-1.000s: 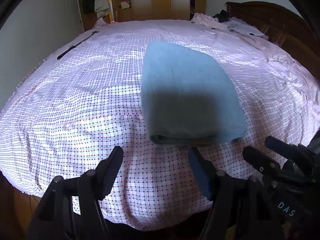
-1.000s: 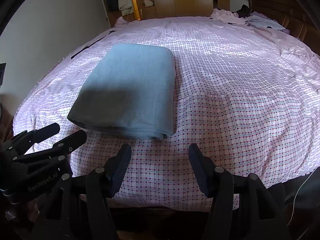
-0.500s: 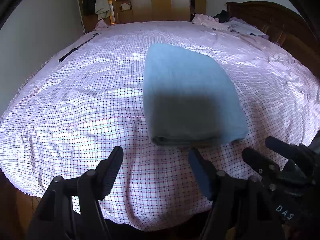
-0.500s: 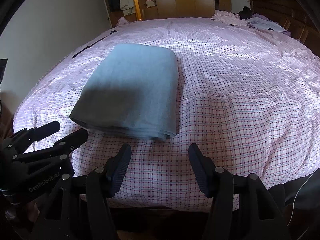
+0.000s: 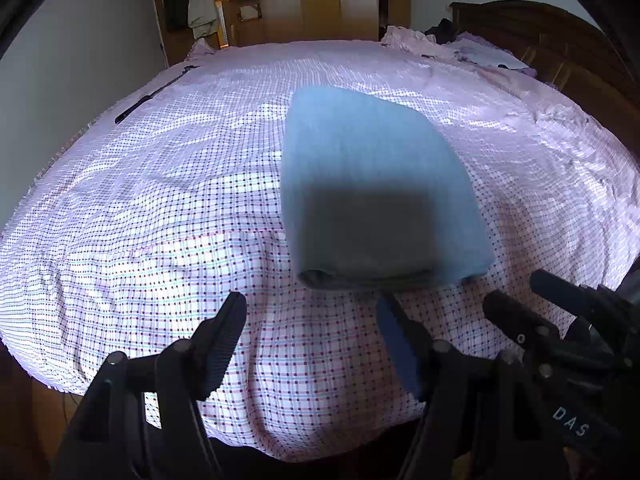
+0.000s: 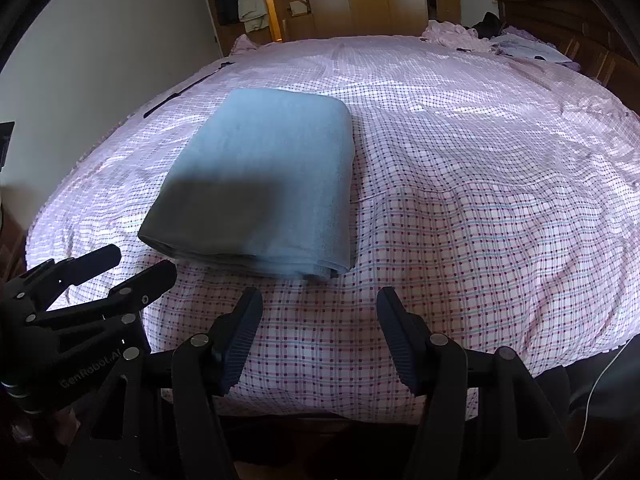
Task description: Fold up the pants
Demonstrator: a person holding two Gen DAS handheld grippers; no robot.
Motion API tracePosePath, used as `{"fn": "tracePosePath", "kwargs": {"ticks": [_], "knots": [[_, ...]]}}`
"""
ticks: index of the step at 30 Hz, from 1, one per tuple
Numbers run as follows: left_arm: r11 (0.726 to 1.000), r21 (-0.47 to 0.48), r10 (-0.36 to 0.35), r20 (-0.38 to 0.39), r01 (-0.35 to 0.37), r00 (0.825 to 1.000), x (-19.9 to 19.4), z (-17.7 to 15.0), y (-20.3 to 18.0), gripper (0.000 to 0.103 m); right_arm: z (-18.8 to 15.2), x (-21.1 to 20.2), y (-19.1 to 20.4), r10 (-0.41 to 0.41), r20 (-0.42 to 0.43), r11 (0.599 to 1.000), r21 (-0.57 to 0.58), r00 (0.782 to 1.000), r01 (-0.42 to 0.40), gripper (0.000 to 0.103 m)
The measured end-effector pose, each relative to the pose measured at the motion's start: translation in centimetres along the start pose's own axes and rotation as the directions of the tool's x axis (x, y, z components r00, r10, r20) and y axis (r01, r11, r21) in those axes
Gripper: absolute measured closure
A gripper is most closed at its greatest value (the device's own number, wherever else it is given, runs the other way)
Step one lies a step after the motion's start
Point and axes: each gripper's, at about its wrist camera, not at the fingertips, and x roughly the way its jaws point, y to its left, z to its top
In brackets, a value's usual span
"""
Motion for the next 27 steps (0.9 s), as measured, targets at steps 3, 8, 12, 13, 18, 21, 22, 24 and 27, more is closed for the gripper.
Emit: {"fn": "tracePosePath", "kwargs": {"ticks": [3,8,12,13,18,21,22,24,27], "knots": [[1.0,-0.002,0.001,0.001,-0.001,1.0,0.02,0.01,0.07,0.032,0.0,0.0,-0.02,0.0,0.001,1.0,0.0,1.0,0.0,0.05],[1.0,-0.003,0.004,-0.001,-0.004,1.0,0.13,0.0,0.12,0.032,-0.01,0.01,0.0,0.0,0.001,1.0,0.0,1.0,0.0,0.05],[1.0,-0.003,0.006,-0.001,-0.006,1.0,0.14,0.0,0.08,0.032,-0.01,0.01,0.01,0.0,0.0,1.0,0.0,1.0,0.0,0.05],[1.0,-0.003,0.005,-0.002,-0.006,1.0,0.18,-0.01,0.1,0.032,-0.02,0.0,0.01,0.0,0.0,1.0,0.0,1.0,0.0,0.05],[1.0,-0.002,0.006,-0.002,-0.006,1.0,0.2,-0.03,0.09,0.032,-0.03,0.01,0.01,0.0,0.0,1.0,0.0,1.0,0.0,0.05],[1.0,-0.003,0.006,-0.002,-0.006,1.0,0.19,-0.03,0.04,0.032,-0.03,0.0,0.02,0.0,0.001,1.0,0.0,1.0,0.0,0.05],[1.0,-0.003,0.005,-0.002,-0.005,1.0,0.19,-0.03,0.05,0.032,-0.01,0.0,-0.01,0.0,0.001,1.0,0.0,1.0,0.0,0.05],[1.0,-0.006,0.003,-0.003,-0.003,1.0,0.27,-0.09,0.16,0.032,-0.02,0.0,0.01,-0.001,0.001,1.0,0.0,1.0,0.001,0.05],[1.0,-0.007,0.002,-0.004,-0.002,1.0,0.39,-0.18,0.38,0.032,-0.02,0.02,0.01,-0.001,0.0,1.0,-0.001,1.0,0.001,0.05]]}}
